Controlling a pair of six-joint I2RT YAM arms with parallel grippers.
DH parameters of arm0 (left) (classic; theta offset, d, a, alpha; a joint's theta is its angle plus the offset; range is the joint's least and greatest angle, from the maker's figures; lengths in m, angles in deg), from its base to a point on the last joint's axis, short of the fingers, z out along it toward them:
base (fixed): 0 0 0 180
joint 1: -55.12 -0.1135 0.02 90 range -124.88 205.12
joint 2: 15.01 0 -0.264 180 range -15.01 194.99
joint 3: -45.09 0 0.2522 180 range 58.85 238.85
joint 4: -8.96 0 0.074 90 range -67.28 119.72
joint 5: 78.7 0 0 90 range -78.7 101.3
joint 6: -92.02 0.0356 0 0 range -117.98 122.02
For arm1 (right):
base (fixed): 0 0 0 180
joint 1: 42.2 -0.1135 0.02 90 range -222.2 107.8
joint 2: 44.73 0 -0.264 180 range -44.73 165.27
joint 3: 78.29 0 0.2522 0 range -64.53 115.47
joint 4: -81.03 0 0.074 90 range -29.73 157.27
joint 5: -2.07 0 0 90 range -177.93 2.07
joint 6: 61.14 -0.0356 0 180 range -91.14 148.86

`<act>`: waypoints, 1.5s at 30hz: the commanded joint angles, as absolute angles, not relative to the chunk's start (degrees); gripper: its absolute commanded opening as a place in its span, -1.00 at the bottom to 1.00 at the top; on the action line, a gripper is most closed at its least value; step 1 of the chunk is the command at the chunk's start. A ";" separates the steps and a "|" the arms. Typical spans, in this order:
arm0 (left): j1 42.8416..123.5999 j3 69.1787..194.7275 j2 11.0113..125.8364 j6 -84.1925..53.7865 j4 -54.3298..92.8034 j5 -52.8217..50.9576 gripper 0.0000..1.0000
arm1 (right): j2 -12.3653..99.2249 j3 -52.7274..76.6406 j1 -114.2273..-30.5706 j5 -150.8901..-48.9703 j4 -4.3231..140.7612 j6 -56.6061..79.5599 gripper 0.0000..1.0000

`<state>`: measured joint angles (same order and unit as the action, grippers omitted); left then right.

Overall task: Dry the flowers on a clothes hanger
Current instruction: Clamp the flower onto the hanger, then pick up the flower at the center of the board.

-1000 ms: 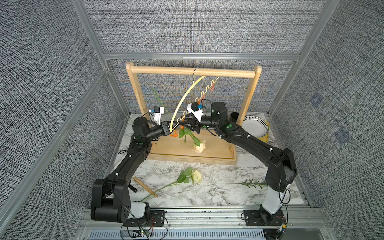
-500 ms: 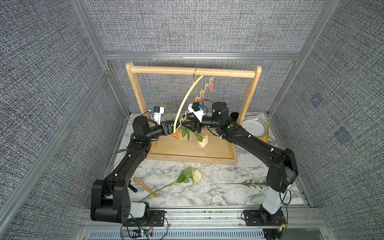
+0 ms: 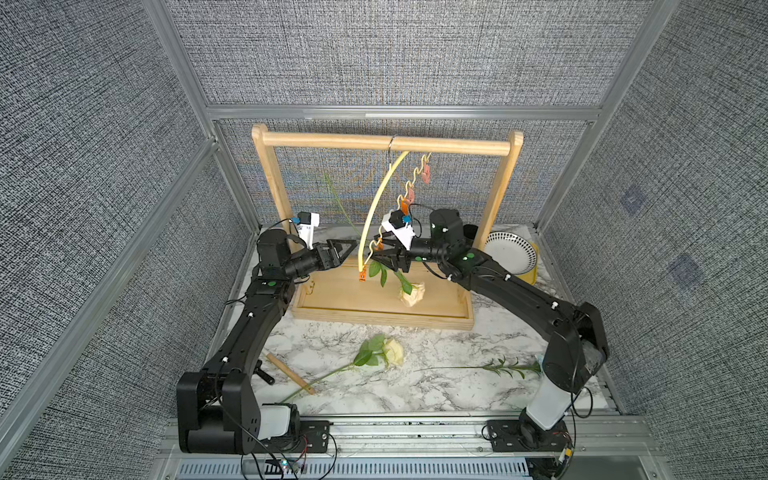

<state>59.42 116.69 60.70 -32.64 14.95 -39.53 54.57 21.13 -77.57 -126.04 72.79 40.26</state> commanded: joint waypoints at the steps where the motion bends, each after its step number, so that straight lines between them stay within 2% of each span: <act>1: 58.82 117.32 59.87 -30.02 17.92 -38.45 0.88 | 52.83 19.26 -77.45 -125.05 71.84 41.73 0.21; 8: 57.33 117.39 57.67 -28.30 22.60 -35.81 0.90 | 48.48 14.66 -76.57 -124.08 70.99 42.50 0.24; 17: 55.11 116.16 52.34 -26.34 31.59 -27.05 0.95 | 39.24 6.14 -76.12 -124.07 66.37 47.38 0.27; 24: 52.99 116.77 46.90 -26.79 45.27 -9.72 0.97 | 30.52 -1.50 -77.15 -128.63 56.46 59.18 0.27; 29: 50.79 117.23 45.10 -27.98 54.69 2.64 1.00 | 25.69 -7.49 -83.05 -125.04 50.49 69.25 0.27; 34: 49.07 116.10 44.04 -30.63 58.29 9.35 1.00 | 28.37 -9.03 -92.05 -115.54 46.13 74.97 0.27; 39: 47.54 115.21 43.57 -34.26 61.90 14.75 1.00 | 37.88 -6.12 -99.39 -104.71 45.17 76.02 0.29; 45: 42.86 114.23 44.87 -36.52 66.09 12.09 1.00 | 48.21 -2.04 -104.86 -95.43 48.24 75.78 0.29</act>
<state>44.44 114.51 44.19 -34.49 62.68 12.55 45.81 -3.30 -103.54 -102.02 46.62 75.14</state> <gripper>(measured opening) 0.998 0.646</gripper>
